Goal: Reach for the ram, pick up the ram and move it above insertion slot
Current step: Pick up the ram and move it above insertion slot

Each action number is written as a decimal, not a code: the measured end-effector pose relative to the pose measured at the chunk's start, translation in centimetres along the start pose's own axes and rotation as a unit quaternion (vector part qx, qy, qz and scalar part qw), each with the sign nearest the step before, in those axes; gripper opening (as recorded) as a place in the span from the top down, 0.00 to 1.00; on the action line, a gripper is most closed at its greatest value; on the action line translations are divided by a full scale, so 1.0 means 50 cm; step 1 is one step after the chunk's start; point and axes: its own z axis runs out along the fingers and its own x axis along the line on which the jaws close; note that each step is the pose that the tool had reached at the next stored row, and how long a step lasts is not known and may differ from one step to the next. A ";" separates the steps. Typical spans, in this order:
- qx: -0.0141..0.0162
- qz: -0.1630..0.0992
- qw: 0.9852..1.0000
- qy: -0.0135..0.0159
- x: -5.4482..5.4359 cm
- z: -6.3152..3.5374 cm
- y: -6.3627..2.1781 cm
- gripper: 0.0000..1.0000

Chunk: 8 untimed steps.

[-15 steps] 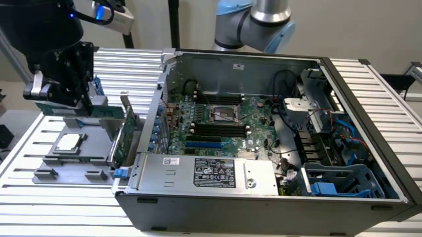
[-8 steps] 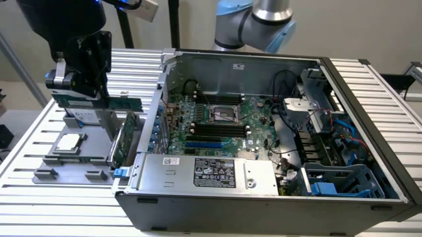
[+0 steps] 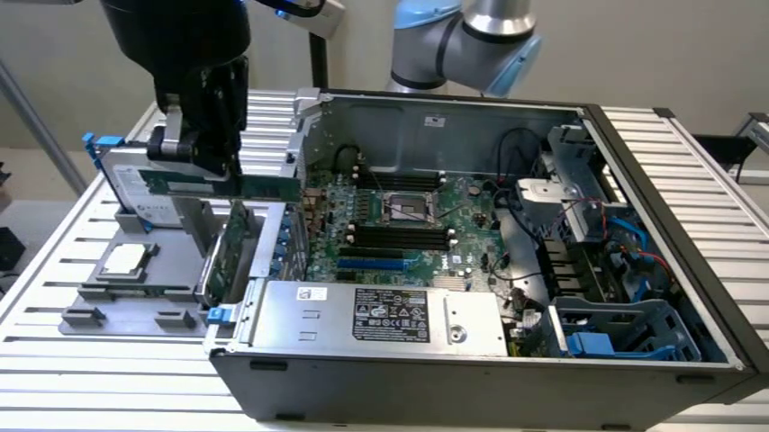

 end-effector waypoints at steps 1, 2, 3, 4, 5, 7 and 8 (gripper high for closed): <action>0.000 0.000 1.000 0.000 0.000 0.000 -0.009 0.86; 0.000 0.000 1.000 0.000 -0.001 -0.001 -0.018 0.86; 0.000 0.000 1.000 0.000 -0.001 -0.001 -0.027 0.86; 0.000 0.000 1.000 0.000 -0.002 -0.001 -0.036 0.86; 0.000 0.000 1.000 0.000 -0.003 -0.001 -0.046 0.86; 0.000 0.000 1.000 0.000 -0.004 -0.002 -0.064 0.86; 0.000 0.000 1.000 0.000 -0.005 -0.002 -0.073 0.86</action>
